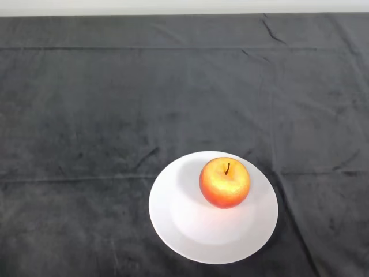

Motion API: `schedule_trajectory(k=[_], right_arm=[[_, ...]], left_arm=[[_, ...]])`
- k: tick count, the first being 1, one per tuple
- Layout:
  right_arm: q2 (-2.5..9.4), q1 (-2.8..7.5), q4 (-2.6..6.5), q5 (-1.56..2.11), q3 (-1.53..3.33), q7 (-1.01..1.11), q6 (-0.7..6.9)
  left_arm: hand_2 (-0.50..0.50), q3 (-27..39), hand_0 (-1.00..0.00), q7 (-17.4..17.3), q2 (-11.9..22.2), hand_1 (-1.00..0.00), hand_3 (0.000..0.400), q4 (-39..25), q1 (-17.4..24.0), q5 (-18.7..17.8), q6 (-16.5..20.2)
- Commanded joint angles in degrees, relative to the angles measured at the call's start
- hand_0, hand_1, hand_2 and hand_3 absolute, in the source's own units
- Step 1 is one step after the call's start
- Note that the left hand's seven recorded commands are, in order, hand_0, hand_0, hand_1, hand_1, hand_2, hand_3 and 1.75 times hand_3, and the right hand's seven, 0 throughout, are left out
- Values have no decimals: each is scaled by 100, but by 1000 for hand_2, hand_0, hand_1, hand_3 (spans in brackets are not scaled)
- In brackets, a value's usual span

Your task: Move the apple to the plate

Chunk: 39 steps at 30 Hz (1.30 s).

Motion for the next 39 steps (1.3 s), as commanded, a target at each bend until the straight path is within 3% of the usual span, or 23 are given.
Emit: schedule_trajectory(k=[1,39], right_arm=[[-171,15,-36,-1,-53,7,11],[-171,14,-35,-4,-57,7,12]], left_arm=[[0,79,0,-17,449,0,0,258,7,25,-148],[0,59,0,-52,407,0,0,265,2,17,-112]])
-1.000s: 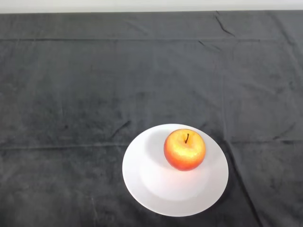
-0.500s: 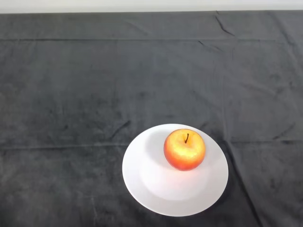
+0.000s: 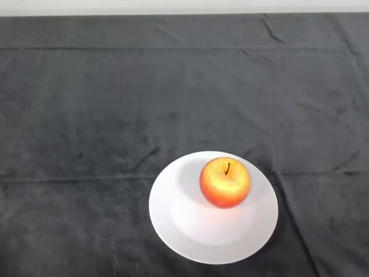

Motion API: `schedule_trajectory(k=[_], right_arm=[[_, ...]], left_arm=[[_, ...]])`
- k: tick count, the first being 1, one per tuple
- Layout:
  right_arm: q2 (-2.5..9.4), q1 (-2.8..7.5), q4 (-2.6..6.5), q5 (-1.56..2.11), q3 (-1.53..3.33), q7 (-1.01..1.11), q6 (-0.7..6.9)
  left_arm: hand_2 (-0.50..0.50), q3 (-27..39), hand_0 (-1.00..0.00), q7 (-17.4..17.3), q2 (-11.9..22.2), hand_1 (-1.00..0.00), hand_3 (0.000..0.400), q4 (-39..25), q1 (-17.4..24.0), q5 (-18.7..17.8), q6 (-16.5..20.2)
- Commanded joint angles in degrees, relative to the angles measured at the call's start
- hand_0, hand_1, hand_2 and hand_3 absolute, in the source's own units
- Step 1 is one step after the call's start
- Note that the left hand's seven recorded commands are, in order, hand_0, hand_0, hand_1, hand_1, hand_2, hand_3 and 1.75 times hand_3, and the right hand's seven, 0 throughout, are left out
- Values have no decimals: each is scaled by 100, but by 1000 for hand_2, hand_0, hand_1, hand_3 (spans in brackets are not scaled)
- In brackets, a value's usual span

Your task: Move the apple to the plate

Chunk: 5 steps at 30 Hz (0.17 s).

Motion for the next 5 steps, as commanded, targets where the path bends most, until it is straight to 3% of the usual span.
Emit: schedule_trajectory(k=[1,5], right_arm=[[-171,14,-35,-4,-57,7,12],[-171,14,-35,-4,-57,7,12]], left_arm=[[0,56,0,-29,405,0,0,247,1,18,-109],[0,56,0,-36,401,0,0,240,3,13,-106]])
